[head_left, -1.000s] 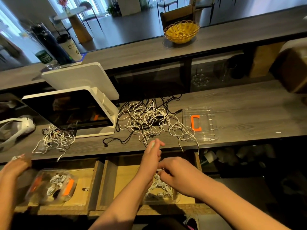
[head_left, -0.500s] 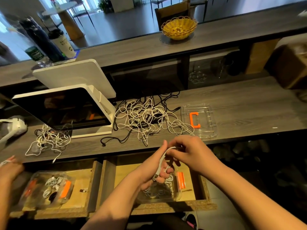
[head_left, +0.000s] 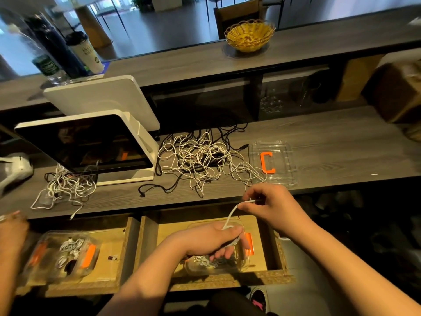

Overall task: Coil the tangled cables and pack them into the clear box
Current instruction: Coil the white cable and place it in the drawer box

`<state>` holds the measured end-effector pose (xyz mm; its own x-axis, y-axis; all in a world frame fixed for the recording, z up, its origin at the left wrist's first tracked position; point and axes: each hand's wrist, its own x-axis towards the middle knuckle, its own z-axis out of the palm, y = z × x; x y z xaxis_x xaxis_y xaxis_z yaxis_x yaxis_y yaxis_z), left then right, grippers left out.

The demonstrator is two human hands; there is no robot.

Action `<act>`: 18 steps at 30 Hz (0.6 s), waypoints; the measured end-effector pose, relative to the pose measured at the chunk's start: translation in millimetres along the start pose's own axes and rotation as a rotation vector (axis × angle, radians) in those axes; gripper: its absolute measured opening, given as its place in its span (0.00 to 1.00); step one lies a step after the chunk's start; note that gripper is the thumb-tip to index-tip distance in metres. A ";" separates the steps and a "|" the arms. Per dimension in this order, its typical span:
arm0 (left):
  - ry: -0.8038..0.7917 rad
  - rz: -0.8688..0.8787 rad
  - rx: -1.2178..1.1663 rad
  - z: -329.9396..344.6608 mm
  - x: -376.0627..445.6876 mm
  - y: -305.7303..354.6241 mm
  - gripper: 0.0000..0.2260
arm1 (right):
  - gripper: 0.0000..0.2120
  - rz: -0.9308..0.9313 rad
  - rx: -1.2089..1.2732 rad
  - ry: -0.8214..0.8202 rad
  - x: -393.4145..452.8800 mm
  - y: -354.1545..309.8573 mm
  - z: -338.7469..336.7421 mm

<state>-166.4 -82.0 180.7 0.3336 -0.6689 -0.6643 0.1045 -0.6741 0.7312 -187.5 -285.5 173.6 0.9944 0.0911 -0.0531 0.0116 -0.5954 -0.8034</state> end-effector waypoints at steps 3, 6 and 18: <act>0.124 0.097 -0.236 0.7 1.8 0.2 0.20 | 0.04 0.018 0.015 0.019 -1.7 3.8 -2.6; 0.365 0.181 -0.330 4.8 9.8 0.0 0.22 | 0.04 0.037 0.033 0.000 -3.9 6.2 -1.0; 0.501 0.365 -0.840 10.4 17.7 8.7 0.24 | 0.12 0.141 0.570 0.050 -7.1 -4.5 17.4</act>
<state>-169.3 -102.9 173.6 0.8063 -0.4519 -0.3816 0.4734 0.1064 0.8744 -196.4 -269.6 167.4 0.9861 -0.0038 -0.1658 -0.1657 -0.0744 -0.9834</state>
